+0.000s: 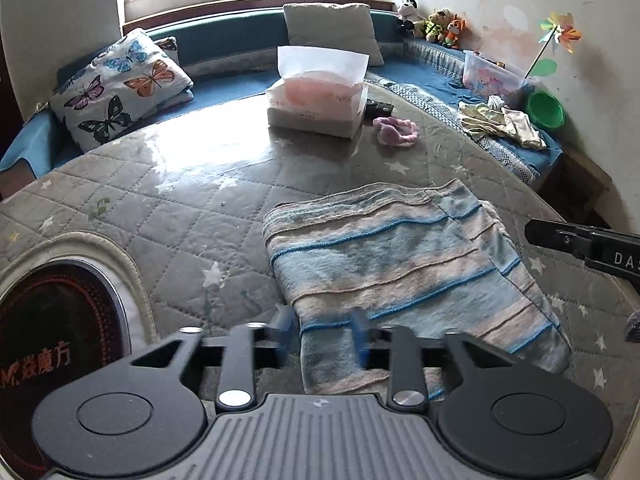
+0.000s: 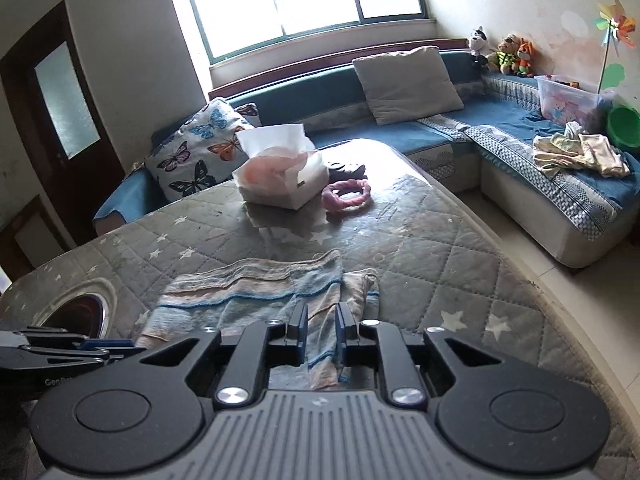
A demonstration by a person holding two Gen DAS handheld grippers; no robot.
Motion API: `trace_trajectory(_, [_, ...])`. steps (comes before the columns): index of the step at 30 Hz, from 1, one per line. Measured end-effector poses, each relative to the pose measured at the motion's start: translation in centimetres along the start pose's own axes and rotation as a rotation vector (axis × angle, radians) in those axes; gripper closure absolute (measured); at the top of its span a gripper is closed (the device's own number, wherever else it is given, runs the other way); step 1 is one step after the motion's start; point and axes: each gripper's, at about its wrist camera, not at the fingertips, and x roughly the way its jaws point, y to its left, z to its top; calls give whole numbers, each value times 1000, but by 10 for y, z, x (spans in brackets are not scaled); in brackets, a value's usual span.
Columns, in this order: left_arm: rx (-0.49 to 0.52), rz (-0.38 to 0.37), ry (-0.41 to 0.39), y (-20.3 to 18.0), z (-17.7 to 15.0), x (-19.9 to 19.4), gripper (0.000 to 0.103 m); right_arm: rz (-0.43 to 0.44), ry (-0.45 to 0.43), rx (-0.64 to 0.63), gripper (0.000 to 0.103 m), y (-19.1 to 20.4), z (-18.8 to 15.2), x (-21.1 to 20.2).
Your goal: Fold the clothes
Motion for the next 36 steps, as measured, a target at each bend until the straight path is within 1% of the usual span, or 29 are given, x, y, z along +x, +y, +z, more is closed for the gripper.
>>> trace_trajectory(2, [6, -1, 1, -2, -2, -2, 58, 9, -1, -4, 81, 3, -3, -3])
trace_trajectory(3, [9, -2, 1, -3, -3, -3, 52, 16, 0, -4, 81, 4, -4, -4])
trace_trajectory(4, [11, -1, 1, -4, -4, -5, 49, 24, 2, -4, 79, 5, -6, -6])
trace_trajectory(7, [18, -2, 3, -6, -10, -9, 47, 45, 11, -16, 72, 10, -14, -10])
trace_trajectory(11, [34, 7, 10, -7, -20, -14, 44, 58, 20, -50, 71, 16, -28, -17])
trace_trajectory(16, [35, 15, 32, -6, -36, -13, 43, 48, 49, -52, 71, 13, -44, -17])
trace_trajectory(18, [33, 22, 42, -4, -42, -13, 43, 27, 64, -44, 71, 7, -51, -14])
trace_trajectory(22, [31, 29, 36, -1, -51, -19, 35, 12, 49, -37, 64, 4, -56, -23])
trace_trajectory(26, [33, 33, 19, 0, -58, -29, 31, 14, 17, -36, 63, 7, -60, -37])
trace_trajectory(27, [33, 32, 16, 0, -60, -31, 27, 16, 12, -38, 63, 9, -61, -39])
trace_trajectory(28, [34, 33, 12, 0, -62, -34, 23, 15, 6, -42, 62, 10, -63, -42])
trace_trajectory(29, [35, 35, 7, 0, -64, -37, 22, 13, 1, -45, 58, 12, -64, -43])
trace_trajectory(31, [40, 40, -1, 0, -69, -41, 19, 10, -5, -54, 49, 15, -68, -45])
trace_trajectory(33, [43, 43, -10, 0, -73, -45, 15, 10, 4, -56, 48, 16, -70, -44])
trace_trajectory(36, [44, 49, -20, 1, -79, -50, 12, -9, 12, -69, 47, 18, -76, -43])
